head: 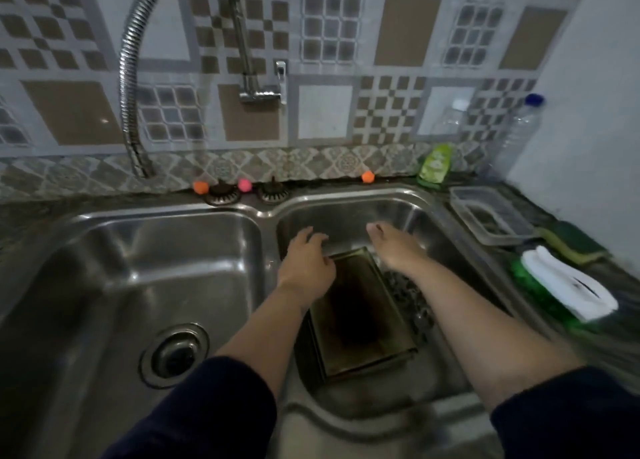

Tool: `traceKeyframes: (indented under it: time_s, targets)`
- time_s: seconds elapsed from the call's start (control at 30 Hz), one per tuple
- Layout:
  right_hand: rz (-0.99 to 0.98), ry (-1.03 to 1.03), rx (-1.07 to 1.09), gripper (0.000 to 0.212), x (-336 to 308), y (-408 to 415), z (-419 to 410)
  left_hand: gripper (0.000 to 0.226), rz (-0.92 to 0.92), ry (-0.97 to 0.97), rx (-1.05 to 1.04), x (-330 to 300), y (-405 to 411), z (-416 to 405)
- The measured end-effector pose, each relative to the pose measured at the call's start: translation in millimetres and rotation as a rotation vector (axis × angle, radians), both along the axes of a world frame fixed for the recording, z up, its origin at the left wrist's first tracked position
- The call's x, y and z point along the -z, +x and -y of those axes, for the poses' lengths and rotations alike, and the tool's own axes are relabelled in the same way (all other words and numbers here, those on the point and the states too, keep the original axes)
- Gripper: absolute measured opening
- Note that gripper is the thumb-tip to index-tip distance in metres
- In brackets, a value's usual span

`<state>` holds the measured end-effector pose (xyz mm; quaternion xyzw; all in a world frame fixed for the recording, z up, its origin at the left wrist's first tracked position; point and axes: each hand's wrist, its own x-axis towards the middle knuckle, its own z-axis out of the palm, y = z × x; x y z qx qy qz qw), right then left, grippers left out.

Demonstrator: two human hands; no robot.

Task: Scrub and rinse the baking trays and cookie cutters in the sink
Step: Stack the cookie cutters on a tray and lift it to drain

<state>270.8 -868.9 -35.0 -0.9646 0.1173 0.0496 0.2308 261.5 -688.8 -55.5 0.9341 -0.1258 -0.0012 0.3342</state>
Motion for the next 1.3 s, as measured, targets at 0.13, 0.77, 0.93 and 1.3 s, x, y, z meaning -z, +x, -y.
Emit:
traceKeyframes:
  time_s: [0.13,0.77,0.93,1.3]
  targets:
    - [-0.116,0.109,-0.05,0.028,44.3,-18.8,44.4,0.059,-0.396,0.04,-0.046,29.7,-15.1,26.9]
    - [-0.424,-0.101,-0.364,0.079,119.2,38.2,118.2,0.112,-0.24,0.929,0.181,107.0,-20.7,179.4]
    - [-0.573,-0.206,-0.445,0.083,127.8,56.0,114.9,0.116,-0.276,1.103,0.28,103.9,-11.5,190.9]
    - [-0.611,-0.144,-0.403,0.096,120.8,61.5,116.7,0.072,-0.188,1.162,0.276,109.1,-11.9,204.1]
